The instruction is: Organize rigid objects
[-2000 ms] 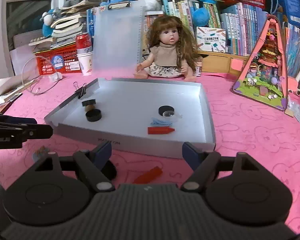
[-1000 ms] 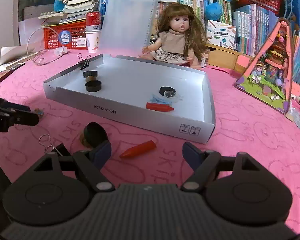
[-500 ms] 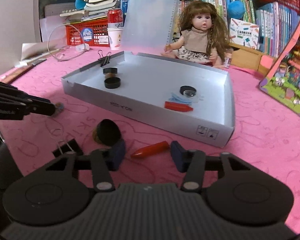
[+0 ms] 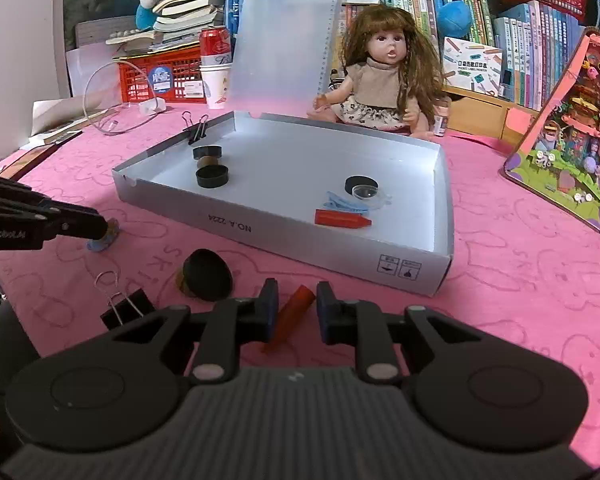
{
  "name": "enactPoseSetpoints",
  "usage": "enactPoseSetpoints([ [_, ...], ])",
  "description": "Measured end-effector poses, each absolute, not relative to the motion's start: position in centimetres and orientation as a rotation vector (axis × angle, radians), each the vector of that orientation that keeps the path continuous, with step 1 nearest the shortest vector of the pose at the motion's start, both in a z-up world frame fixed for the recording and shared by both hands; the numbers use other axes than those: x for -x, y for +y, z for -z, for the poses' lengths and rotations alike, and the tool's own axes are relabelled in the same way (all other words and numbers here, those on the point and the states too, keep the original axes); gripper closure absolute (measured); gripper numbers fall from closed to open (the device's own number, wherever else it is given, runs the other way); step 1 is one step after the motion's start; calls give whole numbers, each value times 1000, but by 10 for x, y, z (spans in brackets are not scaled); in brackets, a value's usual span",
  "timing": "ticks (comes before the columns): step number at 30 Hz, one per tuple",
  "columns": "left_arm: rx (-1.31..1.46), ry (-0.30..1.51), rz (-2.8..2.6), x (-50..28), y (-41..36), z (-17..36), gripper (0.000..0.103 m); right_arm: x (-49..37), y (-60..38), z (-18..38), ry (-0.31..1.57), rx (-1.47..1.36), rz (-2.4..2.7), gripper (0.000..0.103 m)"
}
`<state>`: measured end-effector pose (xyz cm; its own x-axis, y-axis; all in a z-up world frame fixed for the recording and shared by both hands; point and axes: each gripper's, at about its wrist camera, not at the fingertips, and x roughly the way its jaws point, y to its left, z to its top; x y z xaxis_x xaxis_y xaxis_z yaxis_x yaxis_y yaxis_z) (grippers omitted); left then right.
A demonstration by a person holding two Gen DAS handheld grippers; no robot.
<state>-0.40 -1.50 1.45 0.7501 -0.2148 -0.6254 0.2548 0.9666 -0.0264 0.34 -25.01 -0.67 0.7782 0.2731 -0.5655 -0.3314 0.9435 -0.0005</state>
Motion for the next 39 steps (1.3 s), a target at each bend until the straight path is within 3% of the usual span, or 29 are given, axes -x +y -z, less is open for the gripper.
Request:
enactPoseSetpoints([
  [15,-64,673,263,3,-17,-14,95,7,-257,4,595,106,-334,69],
  [18,-64,673,262,3,-17,-14,95,8,-260,3,593,104,-334,56],
  [24,-66,673,266,3,-18,-15,95,13,-264,1,611,132,-382,46],
  [39,-55,508,283,-26,-29,-52,95,17,-258,9,620,122,-386,44],
])
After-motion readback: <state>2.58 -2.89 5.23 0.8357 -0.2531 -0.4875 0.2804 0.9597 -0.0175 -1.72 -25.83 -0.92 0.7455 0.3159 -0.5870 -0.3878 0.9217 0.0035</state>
